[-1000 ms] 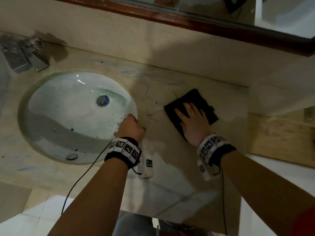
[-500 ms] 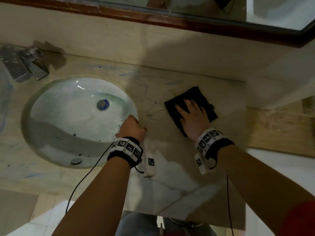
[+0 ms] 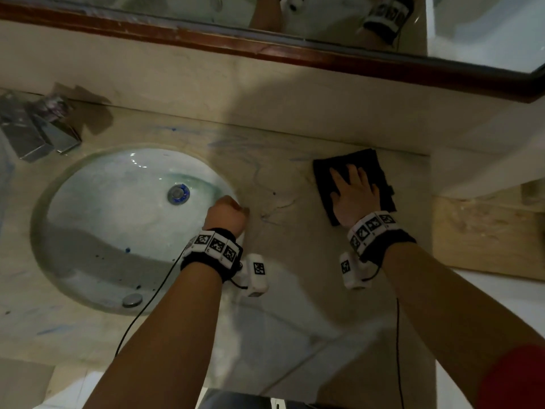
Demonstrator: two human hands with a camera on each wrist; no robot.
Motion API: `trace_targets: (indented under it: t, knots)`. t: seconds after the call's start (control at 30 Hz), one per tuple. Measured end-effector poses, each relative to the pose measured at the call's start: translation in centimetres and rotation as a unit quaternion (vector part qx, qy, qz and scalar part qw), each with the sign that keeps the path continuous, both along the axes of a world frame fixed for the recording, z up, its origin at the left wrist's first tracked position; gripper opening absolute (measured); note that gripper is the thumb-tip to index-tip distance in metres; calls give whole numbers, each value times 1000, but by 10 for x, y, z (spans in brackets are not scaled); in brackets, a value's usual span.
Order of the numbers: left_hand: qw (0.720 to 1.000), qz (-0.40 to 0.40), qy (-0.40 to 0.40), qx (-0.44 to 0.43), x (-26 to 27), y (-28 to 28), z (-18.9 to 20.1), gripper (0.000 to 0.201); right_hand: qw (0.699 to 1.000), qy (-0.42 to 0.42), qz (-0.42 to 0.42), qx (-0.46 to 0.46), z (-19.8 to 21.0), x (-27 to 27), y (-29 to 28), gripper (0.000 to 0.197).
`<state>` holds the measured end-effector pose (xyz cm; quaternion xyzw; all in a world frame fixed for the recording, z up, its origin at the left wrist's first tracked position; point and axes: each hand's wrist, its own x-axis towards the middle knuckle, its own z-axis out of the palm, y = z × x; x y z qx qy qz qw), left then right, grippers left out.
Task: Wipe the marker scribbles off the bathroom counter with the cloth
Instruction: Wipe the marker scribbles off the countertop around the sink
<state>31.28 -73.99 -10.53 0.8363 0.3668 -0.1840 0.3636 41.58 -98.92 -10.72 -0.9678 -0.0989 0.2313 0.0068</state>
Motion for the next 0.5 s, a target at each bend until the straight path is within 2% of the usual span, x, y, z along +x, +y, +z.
trace_targets:
  t: [0.27, 0.4, 0.5]
  knots:
    - [1000, 25, 1, 2, 1, -2, -4, 22, 999, -16, -26, 8, -3, 37, 25, 56]
    - [999, 28, 9, -14, 1, -1, -6, 19, 996, -43, 73, 1, -5, 5, 25, 55]
    - [999, 27, 11, -25, 2, 2, -5, 17, 995, -42, 89, 1, -8, 10, 27, 54]
